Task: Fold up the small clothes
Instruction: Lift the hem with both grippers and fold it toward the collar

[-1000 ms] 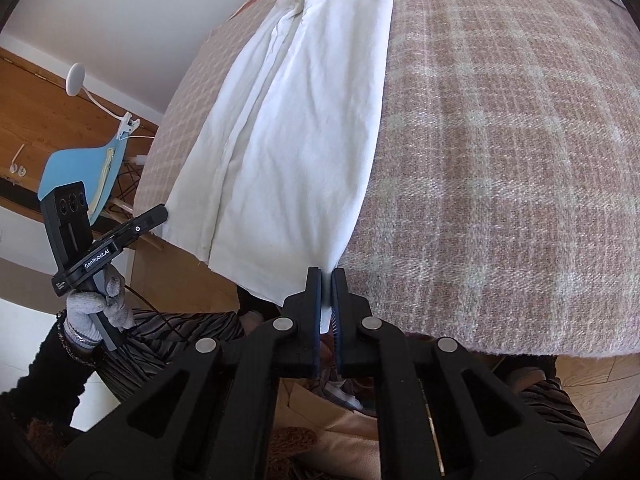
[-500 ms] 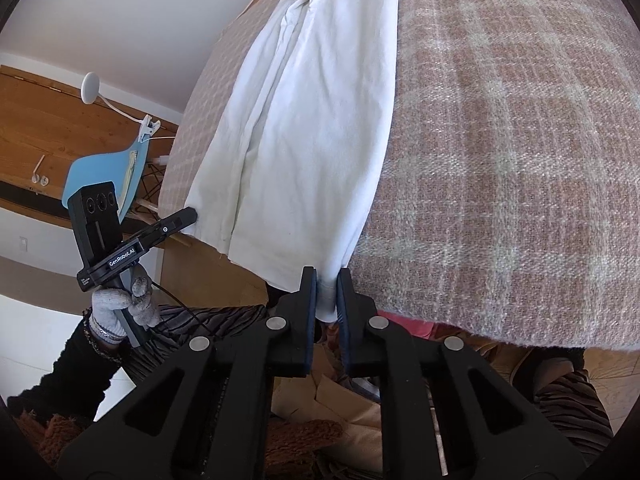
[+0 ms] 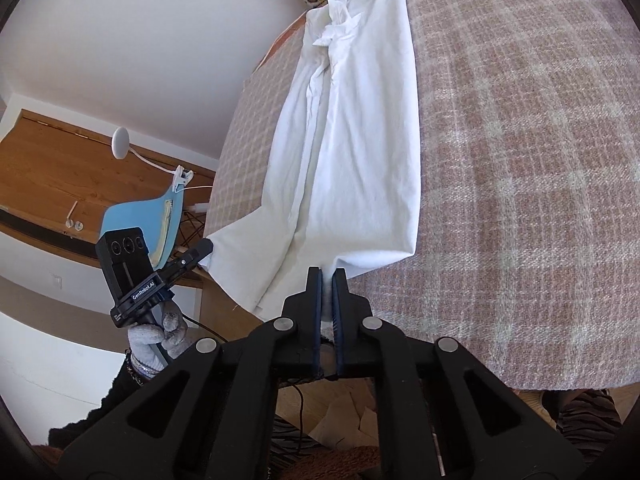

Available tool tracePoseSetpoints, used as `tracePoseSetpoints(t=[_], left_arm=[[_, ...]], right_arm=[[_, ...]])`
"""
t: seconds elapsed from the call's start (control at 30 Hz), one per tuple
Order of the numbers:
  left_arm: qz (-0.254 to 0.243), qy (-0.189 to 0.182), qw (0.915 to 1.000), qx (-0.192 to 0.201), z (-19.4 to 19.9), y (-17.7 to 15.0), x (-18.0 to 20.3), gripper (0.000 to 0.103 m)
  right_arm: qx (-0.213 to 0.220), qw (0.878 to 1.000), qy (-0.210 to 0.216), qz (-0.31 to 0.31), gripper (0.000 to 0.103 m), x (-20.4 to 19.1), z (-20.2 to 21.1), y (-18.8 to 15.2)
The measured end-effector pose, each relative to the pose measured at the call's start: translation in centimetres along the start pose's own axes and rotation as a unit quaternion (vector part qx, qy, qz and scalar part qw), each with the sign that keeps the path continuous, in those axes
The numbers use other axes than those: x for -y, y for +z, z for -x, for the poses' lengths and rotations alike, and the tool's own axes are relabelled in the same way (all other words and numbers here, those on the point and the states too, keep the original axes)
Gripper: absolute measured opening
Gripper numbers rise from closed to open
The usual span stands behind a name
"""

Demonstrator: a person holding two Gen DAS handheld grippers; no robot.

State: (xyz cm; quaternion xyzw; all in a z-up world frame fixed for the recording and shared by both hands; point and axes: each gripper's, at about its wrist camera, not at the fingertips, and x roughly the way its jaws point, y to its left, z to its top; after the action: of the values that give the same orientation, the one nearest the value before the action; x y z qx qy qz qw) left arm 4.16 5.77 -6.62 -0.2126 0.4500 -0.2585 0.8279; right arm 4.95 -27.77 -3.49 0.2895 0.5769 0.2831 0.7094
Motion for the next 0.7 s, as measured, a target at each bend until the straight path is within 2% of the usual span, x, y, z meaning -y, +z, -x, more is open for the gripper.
tracePoseSetpoints(t=[0.33,0.53,0.7], left_arm=[[-0.010,0.017,0.9994,0.027,-2.3,5.0,0.4,0.004],[-0.002,0.039,0.9988,0.029,-4.4,6.9,-0.8,0.004],[0.004,0.058,0.9981,0.022,-6.5,8.2,-1.8,0.004]], right_arm=[[0.025,0.999,-0.027,0.018,0.006,-1.3,-0.1,5.7],[0.035,0.998,-0.048,-0.009,0.006,0.6,-0.8,8.5],[0.033,0.998,-0.049,-0.025,0.006,2.0,-1.5,10.4]])
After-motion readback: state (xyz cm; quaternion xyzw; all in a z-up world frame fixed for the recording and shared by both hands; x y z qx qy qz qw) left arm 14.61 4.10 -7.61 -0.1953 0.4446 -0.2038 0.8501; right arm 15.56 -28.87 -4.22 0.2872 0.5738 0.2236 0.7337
